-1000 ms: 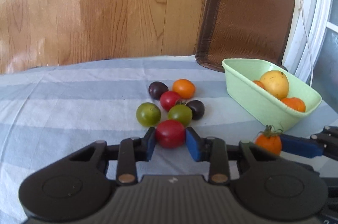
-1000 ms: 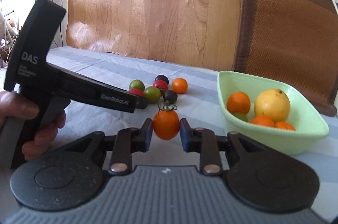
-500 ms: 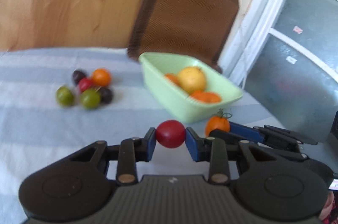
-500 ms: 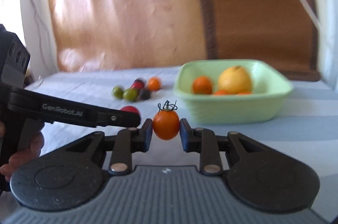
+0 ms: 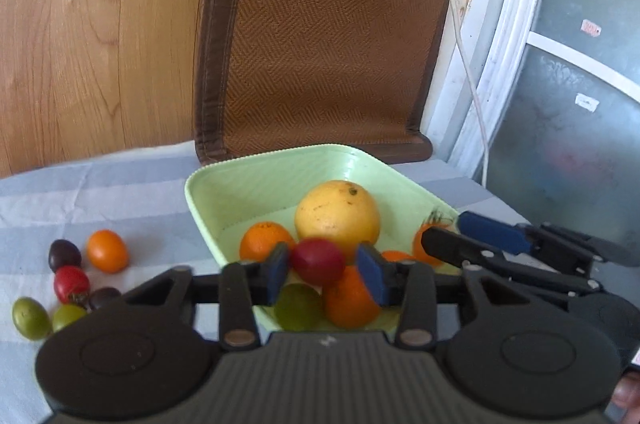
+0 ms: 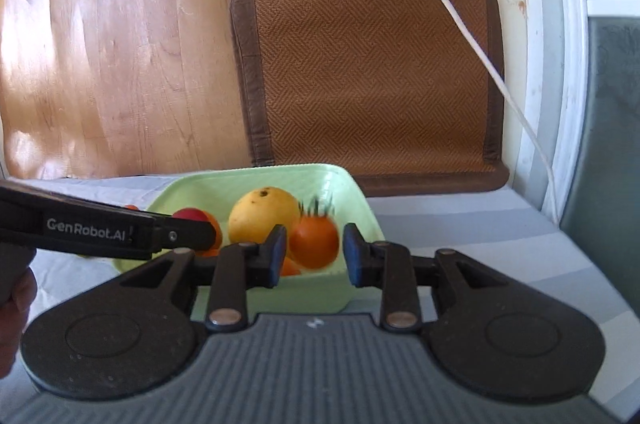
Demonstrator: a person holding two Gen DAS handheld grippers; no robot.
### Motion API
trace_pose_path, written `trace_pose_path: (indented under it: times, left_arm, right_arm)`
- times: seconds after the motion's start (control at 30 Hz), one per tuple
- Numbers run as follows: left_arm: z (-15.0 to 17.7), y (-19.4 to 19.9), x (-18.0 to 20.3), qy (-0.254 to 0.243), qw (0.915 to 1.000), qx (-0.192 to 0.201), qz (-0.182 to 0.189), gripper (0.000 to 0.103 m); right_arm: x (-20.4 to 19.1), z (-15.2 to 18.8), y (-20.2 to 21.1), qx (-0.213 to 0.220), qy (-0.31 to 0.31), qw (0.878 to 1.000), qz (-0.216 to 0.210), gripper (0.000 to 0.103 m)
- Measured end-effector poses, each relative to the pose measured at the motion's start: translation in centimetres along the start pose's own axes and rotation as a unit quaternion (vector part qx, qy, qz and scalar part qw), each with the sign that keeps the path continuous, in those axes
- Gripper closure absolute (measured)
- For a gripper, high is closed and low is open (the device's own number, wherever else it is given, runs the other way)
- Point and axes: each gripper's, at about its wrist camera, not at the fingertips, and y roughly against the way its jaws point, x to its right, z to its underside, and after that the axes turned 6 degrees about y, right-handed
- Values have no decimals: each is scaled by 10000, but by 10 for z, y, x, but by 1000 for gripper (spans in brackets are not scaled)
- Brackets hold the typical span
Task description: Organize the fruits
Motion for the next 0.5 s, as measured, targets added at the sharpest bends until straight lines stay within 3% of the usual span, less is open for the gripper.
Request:
trace_pose_path:
  times: [0.13, 0.23, 0.37, 0.5]
  left_arm:
    - [2, 11, -6, 84, 9999, 123, 62, 56]
    - [8, 39, -23, 284, 9984, 459, 190, 54]
    - [26, 82, -68, 591, 9942, 848, -290, 52]
    - [42, 98, -125, 948, 9833, 727, -1375, 52]
  right_arm:
    - [5, 3, 7, 131, -104, 9999, 32, 54]
    - [5, 6, 12, 215, -242, 9994, 88, 54]
    - [-3, 7, 17, 348, -141, 9993, 44, 54]
    - [-9, -2, 22, 549, -457, 9970, -305, 55]
